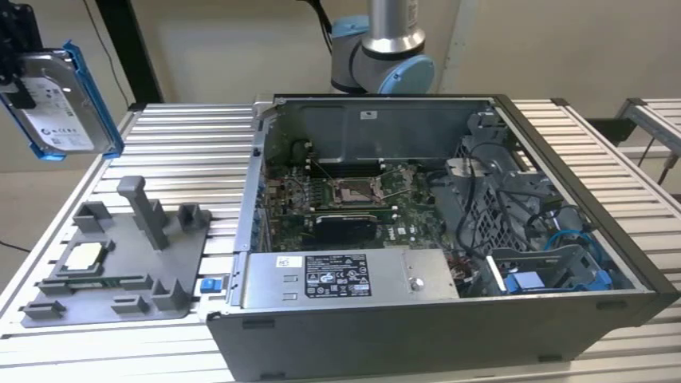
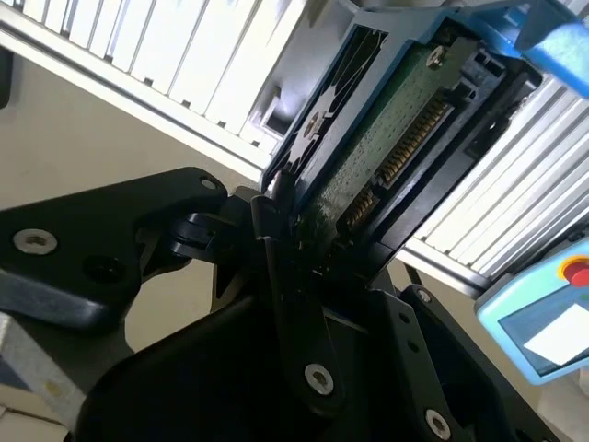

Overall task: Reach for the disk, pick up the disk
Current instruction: 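Pick up the disk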

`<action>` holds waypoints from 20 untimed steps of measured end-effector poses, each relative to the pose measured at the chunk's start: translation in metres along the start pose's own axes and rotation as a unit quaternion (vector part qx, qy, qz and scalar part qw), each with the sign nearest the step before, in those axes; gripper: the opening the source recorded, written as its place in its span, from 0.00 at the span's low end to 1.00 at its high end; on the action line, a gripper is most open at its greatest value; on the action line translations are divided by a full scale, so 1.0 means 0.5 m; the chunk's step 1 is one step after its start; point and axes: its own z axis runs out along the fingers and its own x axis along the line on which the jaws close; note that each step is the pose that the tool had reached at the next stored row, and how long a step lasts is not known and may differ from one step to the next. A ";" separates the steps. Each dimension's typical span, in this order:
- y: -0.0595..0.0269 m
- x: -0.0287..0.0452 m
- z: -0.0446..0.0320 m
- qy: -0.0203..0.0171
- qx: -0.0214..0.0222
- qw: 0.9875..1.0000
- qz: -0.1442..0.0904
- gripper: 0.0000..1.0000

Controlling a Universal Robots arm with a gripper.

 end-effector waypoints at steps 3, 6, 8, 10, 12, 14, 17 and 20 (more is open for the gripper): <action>0.000 0.000 -0.009 0.000 0.000 1.000 0.000 0.00; 0.000 0.000 -0.018 0.000 0.000 1.000 0.000 0.00; 0.001 0.000 -0.025 0.000 0.000 1.000 0.000 0.00; 0.001 0.000 -0.031 0.000 0.000 1.000 0.000 0.00; 0.001 0.000 -0.038 0.000 0.000 1.000 0.000 0.00; 0.001 0.000 -0.043 0.000 0.000 1.000 0.000 0.00; 0.001 0.000 -0.052 0.000 0.000 1.000 0.000 0.00; 0.001 -0.001 -0.060 0.000 0.000 1.000 0.000 0.00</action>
